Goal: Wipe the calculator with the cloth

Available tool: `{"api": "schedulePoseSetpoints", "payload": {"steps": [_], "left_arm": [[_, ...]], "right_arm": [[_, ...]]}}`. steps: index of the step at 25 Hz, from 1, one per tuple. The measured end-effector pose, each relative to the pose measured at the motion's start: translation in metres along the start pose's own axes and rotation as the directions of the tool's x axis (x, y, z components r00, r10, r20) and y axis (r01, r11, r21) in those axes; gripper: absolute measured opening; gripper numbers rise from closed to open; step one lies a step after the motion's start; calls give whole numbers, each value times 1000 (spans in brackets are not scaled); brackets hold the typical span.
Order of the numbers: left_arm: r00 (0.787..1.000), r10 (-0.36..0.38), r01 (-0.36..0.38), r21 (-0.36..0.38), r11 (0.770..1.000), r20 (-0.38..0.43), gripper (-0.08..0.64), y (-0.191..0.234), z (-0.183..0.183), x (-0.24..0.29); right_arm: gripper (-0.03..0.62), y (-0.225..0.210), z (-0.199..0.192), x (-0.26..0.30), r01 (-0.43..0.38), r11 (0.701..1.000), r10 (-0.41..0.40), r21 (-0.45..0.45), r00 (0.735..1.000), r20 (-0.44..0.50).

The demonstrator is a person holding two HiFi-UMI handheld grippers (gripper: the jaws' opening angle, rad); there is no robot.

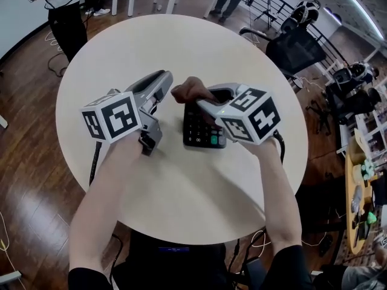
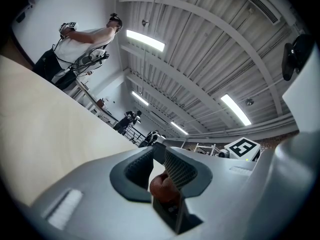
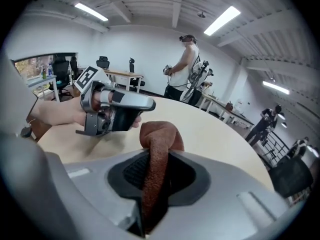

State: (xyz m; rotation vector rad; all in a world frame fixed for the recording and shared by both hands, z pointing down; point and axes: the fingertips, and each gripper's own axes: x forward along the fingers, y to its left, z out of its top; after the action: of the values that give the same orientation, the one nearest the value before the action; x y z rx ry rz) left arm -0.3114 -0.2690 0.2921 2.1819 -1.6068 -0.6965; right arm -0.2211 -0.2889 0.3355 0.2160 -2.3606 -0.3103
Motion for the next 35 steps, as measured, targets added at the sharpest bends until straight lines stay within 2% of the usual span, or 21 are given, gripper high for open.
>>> {"api": "schedulePoseSetpoints", "payload": {"steps": [3,5,9,12,14,16,19,22,25,28,32,34,35], "left_arm": [[1000,7,-7,12,1000,-2,60,3,-2,0],[1000,11,-11,17,1000,-3,60,3,-3,-1],[1000,13,-13,24,1000,-10,60,3,-3,0],[1000,10,-9,32,999,-19,60,2,-2,1],[1000,4,-3,35,999,-24,60,0,-3,2],[1000,3,-2,40,999,-27,60,-1,-3,2],[1000,4,-3,42,999,-26,60,0,-2,1],[1000,8,-7,34,999,-18,60,1,-3,1],[1000,10,-9,35,999,-17,60,1,-4,1],[1000,7,-6,44,999,-26,60,0,-5,3],[999,5,-3,52,999,-34,60,0,-3,4],[999,3,-1,52,999,-38,60,-1,-4,4],[999,3,-1,52,999,-38,60,-2,-4,4]], "right_arm": [[75,14,-7,20,-42,999,41,-21,998,-42],[75,7,-15,17,-21,1000,21,-2,998,-63],[75,-30,-47,-9,83,994,-73,73,989,-129],[75,-61,-76,-32,199,974,-177,112,967,-183],[75,-70,-74,-43,246,963,-226,109,960,-162],[75,-55,-48,-41,199,975,-192,95,978,-80],[75,-9,-3,-10,30,998,-31,51,999,25],[75,14,5,22,-33,999,32,-27,999,-16],[75,7,-10,25,-39,999,40,3,998,-48],[75,-16,-33,7,11,999,-7,49,996,-93],[75,-59,-73,-24,167,982,-149,88,972,-183],[75,-64,-71,-34,203,975,-186,86,968,-170],[75,-60,-62,-35,193,978,-180,78,973,-144]]}}
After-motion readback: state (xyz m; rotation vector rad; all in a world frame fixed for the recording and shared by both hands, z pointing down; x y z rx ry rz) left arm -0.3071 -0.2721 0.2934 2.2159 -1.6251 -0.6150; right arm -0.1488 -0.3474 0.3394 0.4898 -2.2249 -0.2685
